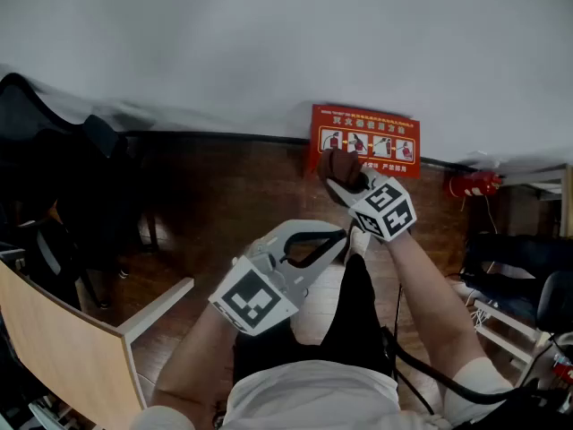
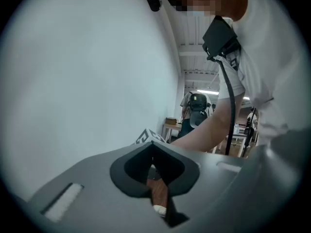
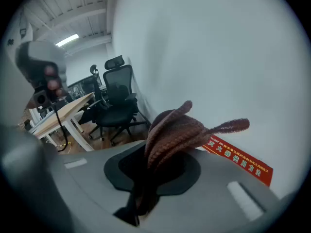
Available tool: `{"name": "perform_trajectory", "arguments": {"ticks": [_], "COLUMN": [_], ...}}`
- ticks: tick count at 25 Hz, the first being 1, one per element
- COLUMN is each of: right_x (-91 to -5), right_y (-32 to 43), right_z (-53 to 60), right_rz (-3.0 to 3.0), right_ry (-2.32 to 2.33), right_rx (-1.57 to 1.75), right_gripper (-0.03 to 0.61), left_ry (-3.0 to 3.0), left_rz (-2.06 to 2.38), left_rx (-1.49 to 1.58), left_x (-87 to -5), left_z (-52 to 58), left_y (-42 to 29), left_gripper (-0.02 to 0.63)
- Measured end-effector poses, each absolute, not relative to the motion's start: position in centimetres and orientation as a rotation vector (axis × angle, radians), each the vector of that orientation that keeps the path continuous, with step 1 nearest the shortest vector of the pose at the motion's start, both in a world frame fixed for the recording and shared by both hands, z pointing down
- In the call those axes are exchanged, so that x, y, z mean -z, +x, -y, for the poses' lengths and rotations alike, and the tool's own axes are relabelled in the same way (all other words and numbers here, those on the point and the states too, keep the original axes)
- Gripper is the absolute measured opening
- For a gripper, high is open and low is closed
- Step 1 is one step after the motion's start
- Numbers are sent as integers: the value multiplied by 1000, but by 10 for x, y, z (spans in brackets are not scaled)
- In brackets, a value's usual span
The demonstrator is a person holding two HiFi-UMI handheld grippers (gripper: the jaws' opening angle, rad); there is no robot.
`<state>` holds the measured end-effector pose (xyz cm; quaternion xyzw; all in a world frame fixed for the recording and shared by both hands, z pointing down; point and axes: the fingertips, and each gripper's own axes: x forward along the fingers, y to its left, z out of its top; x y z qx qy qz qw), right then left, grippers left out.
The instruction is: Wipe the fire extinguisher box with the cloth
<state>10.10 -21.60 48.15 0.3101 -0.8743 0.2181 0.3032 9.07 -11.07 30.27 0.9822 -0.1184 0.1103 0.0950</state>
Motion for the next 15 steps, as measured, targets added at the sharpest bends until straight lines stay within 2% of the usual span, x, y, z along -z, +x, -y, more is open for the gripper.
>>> {"name": "perform_trajectory", "arguments": {"ticks": [7,15], "right_x": [-554,-595], "right_y": [143,229], "right_z": [296,318], "right_rz": [2268,2179], "right_ry": [785,797], "right_rx": [-611,-680], "right_gripper": [54,54], "left_ry": [2860,2863], "left_rz": [383,229], "left_rx": [-243,-271], "left_x": [-338,-355], "left_z": [166,198], "left_y": [163,248], "left_gripper": [0,0]}}
